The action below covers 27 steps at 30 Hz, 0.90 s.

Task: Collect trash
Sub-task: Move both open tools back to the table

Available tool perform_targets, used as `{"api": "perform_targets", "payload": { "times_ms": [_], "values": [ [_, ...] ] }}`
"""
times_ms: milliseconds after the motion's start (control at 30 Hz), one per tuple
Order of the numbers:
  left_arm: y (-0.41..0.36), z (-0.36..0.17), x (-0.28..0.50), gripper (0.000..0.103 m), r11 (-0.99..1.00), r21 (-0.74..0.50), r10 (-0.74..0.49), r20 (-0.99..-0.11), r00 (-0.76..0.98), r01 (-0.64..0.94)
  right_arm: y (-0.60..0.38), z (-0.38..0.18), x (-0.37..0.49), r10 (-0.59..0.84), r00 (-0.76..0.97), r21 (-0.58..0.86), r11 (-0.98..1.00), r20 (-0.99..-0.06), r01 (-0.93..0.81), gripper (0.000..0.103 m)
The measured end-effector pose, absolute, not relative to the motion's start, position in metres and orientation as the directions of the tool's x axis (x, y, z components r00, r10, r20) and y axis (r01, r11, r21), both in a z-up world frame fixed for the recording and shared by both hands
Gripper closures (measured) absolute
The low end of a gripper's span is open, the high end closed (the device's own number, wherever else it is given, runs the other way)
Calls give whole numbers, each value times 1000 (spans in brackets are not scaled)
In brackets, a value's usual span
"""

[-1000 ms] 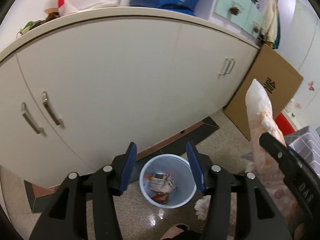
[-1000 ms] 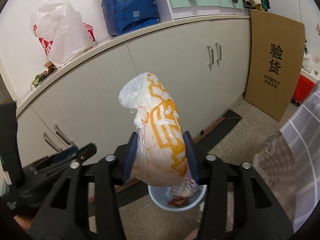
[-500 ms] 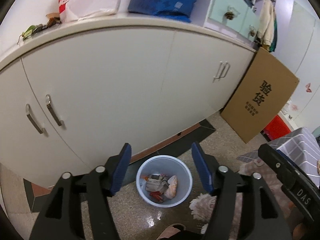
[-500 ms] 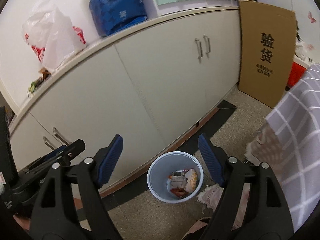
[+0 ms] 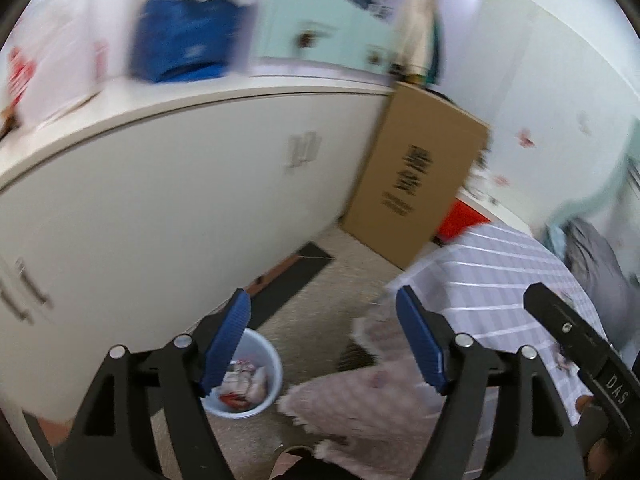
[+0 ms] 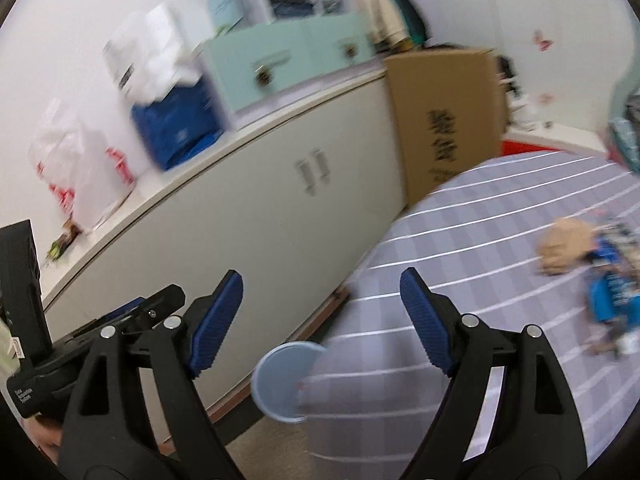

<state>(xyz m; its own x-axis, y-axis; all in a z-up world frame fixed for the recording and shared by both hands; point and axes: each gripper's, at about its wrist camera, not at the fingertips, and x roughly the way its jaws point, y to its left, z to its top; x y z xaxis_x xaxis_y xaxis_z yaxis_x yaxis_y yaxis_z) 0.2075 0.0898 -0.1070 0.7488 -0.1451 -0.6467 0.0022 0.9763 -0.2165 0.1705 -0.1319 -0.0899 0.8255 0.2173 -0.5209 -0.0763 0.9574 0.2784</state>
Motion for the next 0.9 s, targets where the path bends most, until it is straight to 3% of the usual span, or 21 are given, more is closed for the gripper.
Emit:
{"api": "perform_targets", "payload": {
  "times_ms": [267,567,767,800,867,900],
  "values": [
    [-70,-94,197,29,908,-211,-405,-661,632,362,-253,-89,116,-15,864,253,953,-504,164,23],
    [-229,-109,168,29,786,-5,-435,-716,546,619,-363,-107,63,-155,835,310,880,-527,359,23],
    [-272,-124,176,29,731,58,-423,-744,517,680,-396,-119,50,-160,820,336,856,-549,392,23],
    [-281,-130,176,31,716,74,-415,-754,509,694,-399,-120,48,-160,819,340,853,-551,395,23],
    [-289,-136,176,51,703,100,-392,-772,500,704,-404,-122,45,-158,819,348,849,-552,398,23],
    [-294,-141,177,73,699,100,-381,-786,487,709,-403,-122,44,-159,818,347,848,-552,400,23]
  ]
}}
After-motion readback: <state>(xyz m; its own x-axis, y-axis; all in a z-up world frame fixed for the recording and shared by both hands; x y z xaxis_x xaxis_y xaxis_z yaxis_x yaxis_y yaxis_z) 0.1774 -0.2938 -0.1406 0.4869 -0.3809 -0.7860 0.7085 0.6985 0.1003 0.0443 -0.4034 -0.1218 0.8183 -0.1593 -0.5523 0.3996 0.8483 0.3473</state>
